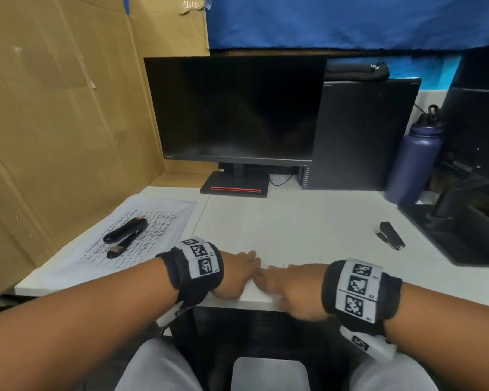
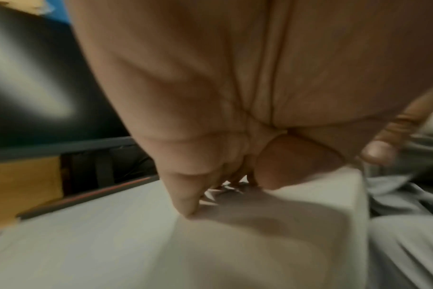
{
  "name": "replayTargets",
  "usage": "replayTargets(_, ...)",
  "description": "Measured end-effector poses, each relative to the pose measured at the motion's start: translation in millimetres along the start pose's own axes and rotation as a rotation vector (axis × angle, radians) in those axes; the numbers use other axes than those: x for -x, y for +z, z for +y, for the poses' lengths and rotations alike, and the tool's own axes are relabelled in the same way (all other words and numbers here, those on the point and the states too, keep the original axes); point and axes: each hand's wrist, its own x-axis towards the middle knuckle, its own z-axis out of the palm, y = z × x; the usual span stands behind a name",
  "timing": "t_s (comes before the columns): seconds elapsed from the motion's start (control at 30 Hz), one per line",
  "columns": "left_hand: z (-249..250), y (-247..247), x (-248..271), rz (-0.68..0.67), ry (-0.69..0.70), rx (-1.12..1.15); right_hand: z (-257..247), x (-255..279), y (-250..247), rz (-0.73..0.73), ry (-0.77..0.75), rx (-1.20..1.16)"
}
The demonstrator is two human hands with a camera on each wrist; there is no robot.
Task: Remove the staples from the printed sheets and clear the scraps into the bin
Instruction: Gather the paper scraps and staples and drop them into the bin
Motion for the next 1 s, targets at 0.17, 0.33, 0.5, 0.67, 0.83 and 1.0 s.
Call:
replayTargets(0.17,-18.1,9.3,32.8,0.030,0.010,0.161,36.3,34.7,-3.2,0.058,0.102,-0.072)
replayTargets(0.33,-42.7,13.6,26.7,0.152,-0.108,0.263,65.7,56.4,-3.7,0.171,0.401,-0.065)
replayTargets(0.5,-29.9,14.8,11.4,0.154,-0.205,0.272,46.0,43.1,11.9,0.086,0.479,-0.087)
replayTargets(0.67,-11.3,-1.6,-4.8,0.253,-0.095,0.362,28.9,19.1,0.2,0.118,0.406,-0.138)
replayTargets(0.83,-10.2,-10.7,-11.7,0.125,-0.027,0.210,44.7,24.1,-7.3,0.035,0.480,-0.138)
replayTargets(1.0,-13.4,10.7,-10.2,0.031,0.055,0.112,29.0,21.7,7.9,0.044,0.306,-0.243)
